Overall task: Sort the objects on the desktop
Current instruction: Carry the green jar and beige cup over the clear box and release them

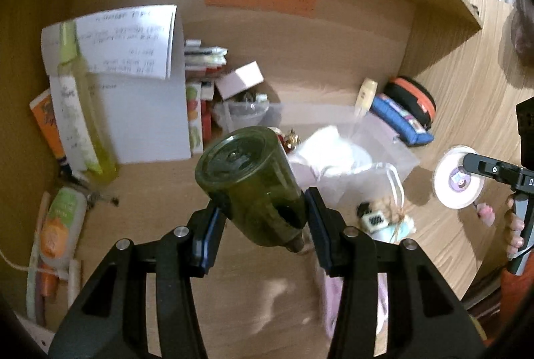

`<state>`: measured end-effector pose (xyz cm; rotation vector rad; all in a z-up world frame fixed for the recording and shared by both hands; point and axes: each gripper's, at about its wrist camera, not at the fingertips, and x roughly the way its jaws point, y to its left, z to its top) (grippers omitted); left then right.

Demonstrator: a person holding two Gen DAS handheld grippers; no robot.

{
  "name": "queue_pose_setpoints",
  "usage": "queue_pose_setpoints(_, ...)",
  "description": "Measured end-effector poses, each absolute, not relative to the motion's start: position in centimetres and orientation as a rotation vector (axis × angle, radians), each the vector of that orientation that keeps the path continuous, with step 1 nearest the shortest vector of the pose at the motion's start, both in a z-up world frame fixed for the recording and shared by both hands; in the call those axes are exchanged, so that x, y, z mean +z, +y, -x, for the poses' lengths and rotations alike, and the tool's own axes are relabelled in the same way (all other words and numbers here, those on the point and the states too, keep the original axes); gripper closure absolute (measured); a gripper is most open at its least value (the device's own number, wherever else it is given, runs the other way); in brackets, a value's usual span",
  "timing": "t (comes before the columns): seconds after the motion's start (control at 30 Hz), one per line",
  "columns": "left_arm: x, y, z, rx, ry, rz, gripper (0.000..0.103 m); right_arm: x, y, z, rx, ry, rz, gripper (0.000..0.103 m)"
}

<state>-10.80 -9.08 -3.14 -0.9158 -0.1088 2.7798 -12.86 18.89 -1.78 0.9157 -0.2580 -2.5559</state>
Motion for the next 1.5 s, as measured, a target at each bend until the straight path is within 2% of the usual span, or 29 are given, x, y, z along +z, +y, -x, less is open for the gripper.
queue_pose_setpoints(0.3, -1.1, -8.6, 14.2, 2.807, -0.117, 0.858, 0.056, -0.4, 19.1, 16.1, -2.552, -0.261, -0.854, 0.037)
queue_pose_setpoints(0.83, -2.8, -6.8, 21.4, 2.839, -0.039, 0.941, 0.056, -3.6, 18.1, 22.4, -2.512, -0.314, -0.927, 0.037)
queue_pose_setpoints(1.5, -6.6, -3.7, 24.7, 2.76, 0.022, 1.07, 0.056, -6.1, 15.1, 22.9, -2.595, -0.055, -0.974, 0.037)
